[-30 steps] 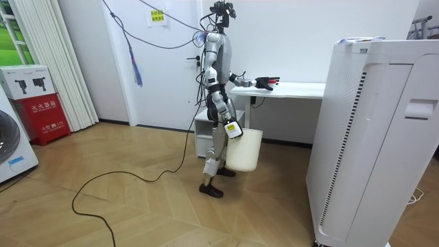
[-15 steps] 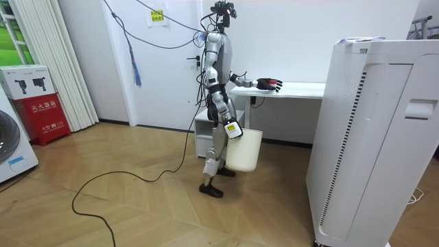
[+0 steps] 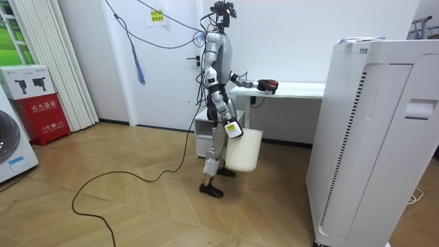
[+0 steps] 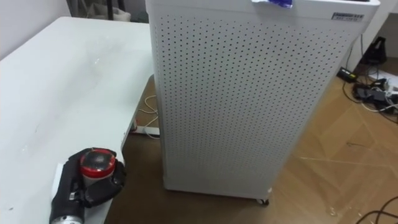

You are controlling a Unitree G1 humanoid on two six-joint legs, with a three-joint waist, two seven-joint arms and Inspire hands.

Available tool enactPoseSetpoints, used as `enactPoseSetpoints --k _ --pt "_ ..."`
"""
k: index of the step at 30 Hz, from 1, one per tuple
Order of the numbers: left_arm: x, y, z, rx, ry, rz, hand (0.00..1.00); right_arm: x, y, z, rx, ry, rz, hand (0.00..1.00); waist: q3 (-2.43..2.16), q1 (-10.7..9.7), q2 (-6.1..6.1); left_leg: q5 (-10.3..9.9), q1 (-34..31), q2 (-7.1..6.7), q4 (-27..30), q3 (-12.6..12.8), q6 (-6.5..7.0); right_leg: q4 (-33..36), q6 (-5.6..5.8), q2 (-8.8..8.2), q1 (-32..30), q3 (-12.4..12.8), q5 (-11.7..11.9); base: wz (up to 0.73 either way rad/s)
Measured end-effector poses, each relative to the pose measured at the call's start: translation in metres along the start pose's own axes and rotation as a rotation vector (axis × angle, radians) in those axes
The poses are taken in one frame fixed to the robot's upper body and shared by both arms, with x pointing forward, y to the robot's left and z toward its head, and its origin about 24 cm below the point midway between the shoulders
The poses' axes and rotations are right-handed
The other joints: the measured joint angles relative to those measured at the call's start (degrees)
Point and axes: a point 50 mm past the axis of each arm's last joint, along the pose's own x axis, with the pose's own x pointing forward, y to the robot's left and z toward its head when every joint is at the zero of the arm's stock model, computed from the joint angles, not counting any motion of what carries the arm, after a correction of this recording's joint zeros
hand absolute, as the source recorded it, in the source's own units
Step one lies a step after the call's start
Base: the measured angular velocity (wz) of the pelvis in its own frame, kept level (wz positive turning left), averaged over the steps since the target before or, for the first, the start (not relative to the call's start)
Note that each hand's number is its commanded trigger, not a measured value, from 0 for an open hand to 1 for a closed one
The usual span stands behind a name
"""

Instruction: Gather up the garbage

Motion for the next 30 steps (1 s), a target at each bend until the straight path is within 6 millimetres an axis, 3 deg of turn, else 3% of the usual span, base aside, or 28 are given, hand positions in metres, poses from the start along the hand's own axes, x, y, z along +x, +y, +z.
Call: enactPoseSetpoints --k 6,11,14,18,23,30 --pt "0.001 -0.003 0.001 -0.005 -0.003 -0.045 1.00 0.004 0.001 0.023 -0.026 -0.083 -0.009 1.00 0.07 0.21 0.03 -0.01 -0.22 0.25 0.10 1.04 0.01 1.01 -0.11 -0.04 -1.44 0.46 0.09 -0.12" --pt "0.002 -0.019 0.010 -0.073 -0.014 -0.150 1.00 0.010 0.000 0.048 -0.041 -0.142 -0.012 1.00 0.11 0.34 0.07 -0.96 -2.75 1.03 2.75 1.93 0.08 3.34 -0.13 0.31 -4.10 0.86 0.11 -0.12" --pt "0.002 -0.033 0.017 -0.110 -0.029 -0.216 1.00 0.013 0.001 0.066 -0.047 -0.186 -0.011 1.00 0.15 0.19 0.00 -1.13 -3.53 1.22 3.15 3.54 0.35 4.86 -0.12 0.15 -6.38 1.92 0.10 -0.31" --pt "0.003 -0.044 0.032 -0.137 -0.085 -0.296 1.00 0.016 0.002 0.092 -0.062 -0.254 -0.003 1.00 0.49 0.14 -0.42 -1.84 -3.85 2.44 3.92 7.52 0.87 6.86 -0.10 0.04 -8.67 3.55 0.12 -0.46" --pt "0.001 -0.055 0.037 -0.136 -0.110 -0.392 1.00 0.016 0.003 0.099 -0.067 -0.280 -0.002 1.00 0.65 -0.08 -0.28 -2.46 -4.35 3.12 3.98 9.96 1.15 6.66 0.05 0.01 -9.98 2.71 1.03 -0.28" --pt "-0.010 -0.073 0.036 -0.126 -0.106 -0.591 1.00 0.014 0.006 0.120 -0.096 -0.355 0.011 1.00 0.86 -1.24 0.13 -2.45 -5.02 3.14 3.92 10.39 1.15 6.64 0.02 -0.19 -11.18 1.91 1.13 -0.05"
